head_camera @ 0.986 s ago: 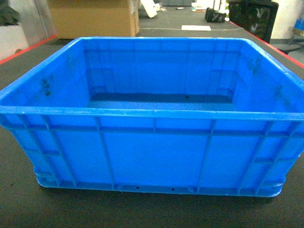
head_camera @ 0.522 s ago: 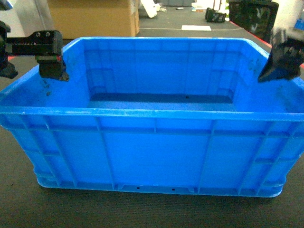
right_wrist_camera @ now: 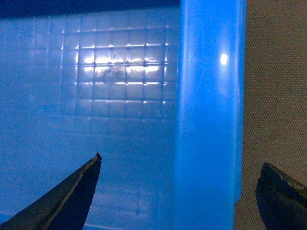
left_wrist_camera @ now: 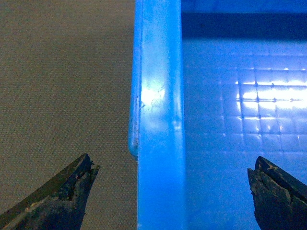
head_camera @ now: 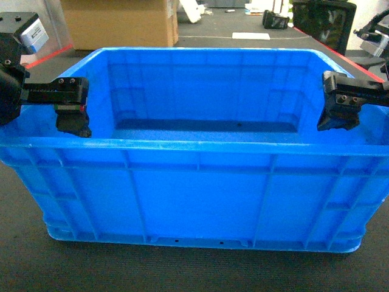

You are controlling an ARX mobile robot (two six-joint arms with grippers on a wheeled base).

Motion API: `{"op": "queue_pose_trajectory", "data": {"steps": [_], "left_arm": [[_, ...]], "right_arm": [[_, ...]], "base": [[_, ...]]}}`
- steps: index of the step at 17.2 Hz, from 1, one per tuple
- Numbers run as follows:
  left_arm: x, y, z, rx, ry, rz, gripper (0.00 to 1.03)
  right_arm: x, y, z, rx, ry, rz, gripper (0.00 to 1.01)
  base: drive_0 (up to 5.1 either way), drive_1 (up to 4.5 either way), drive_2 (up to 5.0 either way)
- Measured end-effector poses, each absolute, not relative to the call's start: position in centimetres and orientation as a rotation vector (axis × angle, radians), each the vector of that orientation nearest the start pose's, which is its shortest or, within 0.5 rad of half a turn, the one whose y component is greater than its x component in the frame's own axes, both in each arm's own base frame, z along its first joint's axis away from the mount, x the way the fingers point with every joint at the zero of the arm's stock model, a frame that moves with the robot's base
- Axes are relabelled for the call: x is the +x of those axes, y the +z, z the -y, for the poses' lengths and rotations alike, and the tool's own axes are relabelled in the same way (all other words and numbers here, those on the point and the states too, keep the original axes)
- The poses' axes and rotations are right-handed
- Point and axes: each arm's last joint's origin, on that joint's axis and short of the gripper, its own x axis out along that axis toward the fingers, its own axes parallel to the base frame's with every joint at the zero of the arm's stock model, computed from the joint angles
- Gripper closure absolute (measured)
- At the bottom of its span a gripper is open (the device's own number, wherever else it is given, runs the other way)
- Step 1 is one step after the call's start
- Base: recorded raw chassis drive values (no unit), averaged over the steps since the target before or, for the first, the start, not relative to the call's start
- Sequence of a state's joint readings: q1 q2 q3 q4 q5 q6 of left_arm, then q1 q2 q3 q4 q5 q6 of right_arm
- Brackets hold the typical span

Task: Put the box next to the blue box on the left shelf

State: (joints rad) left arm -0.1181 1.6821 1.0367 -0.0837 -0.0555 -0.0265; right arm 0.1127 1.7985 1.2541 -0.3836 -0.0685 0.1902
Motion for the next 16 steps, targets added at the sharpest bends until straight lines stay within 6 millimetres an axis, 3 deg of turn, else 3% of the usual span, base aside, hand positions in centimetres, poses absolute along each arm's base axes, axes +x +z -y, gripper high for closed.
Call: {"op": "queue_pose_trajectory", "data": {"steps": [1,4,9,13,16], "left_arm": [[35.1,20.2,4.0,0.037,-0.054,-0.729,0.05],[35.0,20.2,4.3,0.061,-0.042,-0.731,0.09],[35.0,20.3,4.5,0.081,-0.028,-0.721,0.6],[34.4,21.2,4.5,0.003,-0.035,-0.695,0.94],[33.2,23.2,4.5,-0.034,-0.032,-0.625,0.95]], "right_arm": [[37.5,20.8,-4.6,0.145,0.077,-0.941,0.03],[37.4,20.9,-5.1,0.119,0.074,-0.952,0.31],[37.5,20.9,-5.3,0.082,0.048,-0.936,0.79],[37.3,21.6,-5.3,0.095,0.023,-0.908,0.81],[36.4,23.8,-5.5,0.096,0.03,-0.829,0.81]], "base": [[0.0,0.0,0.0],[0.0,0.0,0.0],[0.0,0.0,0.0],[0.0,0.0,0.0],[0.0,0.0,0.0]]}}
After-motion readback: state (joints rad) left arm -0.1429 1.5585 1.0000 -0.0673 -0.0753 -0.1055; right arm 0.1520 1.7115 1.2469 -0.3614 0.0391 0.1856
